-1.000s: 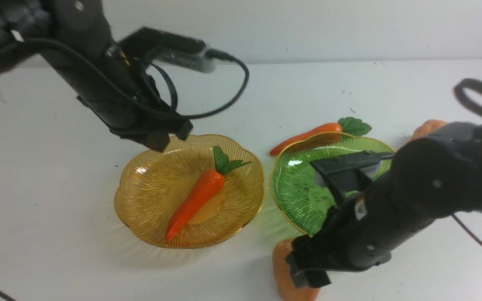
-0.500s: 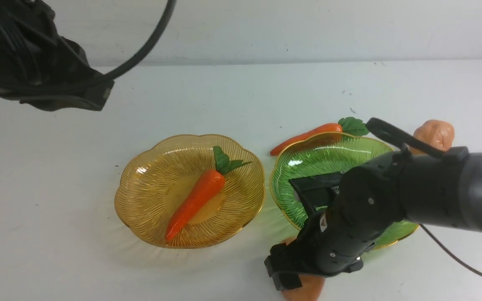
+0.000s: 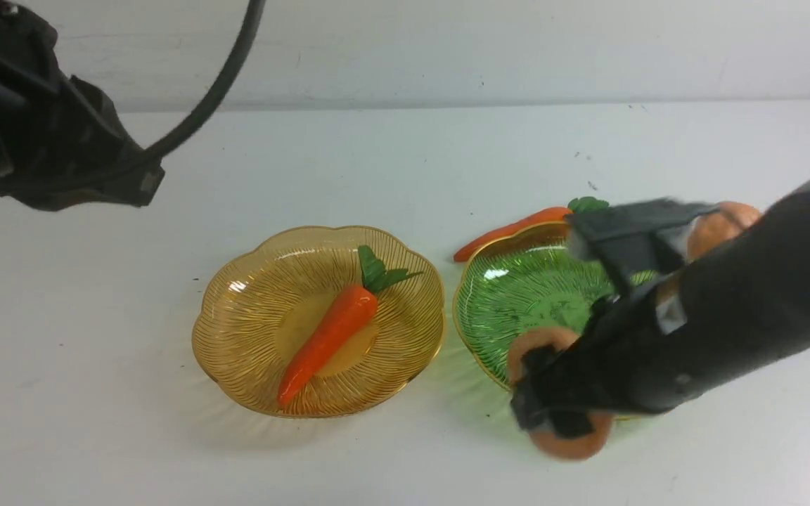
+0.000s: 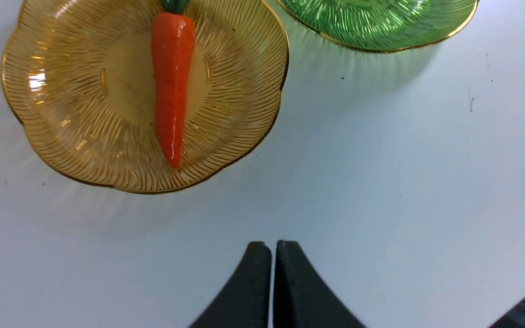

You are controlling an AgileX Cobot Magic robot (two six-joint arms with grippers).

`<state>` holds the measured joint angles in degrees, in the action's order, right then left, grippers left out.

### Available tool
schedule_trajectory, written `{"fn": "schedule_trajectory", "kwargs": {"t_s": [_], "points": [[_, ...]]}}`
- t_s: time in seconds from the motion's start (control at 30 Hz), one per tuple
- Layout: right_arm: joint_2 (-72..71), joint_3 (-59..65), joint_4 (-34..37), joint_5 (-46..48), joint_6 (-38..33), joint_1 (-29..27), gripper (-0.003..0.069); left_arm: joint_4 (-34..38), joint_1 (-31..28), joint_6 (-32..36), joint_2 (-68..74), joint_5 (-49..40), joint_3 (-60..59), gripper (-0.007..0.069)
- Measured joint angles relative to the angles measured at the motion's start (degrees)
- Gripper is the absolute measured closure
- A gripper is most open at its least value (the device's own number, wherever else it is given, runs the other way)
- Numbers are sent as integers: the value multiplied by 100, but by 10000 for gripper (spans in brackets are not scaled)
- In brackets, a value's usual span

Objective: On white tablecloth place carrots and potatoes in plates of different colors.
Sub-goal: 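Put the potato onto the plate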

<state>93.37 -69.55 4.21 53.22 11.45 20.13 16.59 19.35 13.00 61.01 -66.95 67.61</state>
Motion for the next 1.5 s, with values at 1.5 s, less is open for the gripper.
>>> {"fn": "schedule_trajectory", "kwargs": {"t_s": [1.5], "points": [[2831, -2996, 830, -35, -174, -2801, 67, -15, 0, 114, 0, 108, -7, 628]]}}
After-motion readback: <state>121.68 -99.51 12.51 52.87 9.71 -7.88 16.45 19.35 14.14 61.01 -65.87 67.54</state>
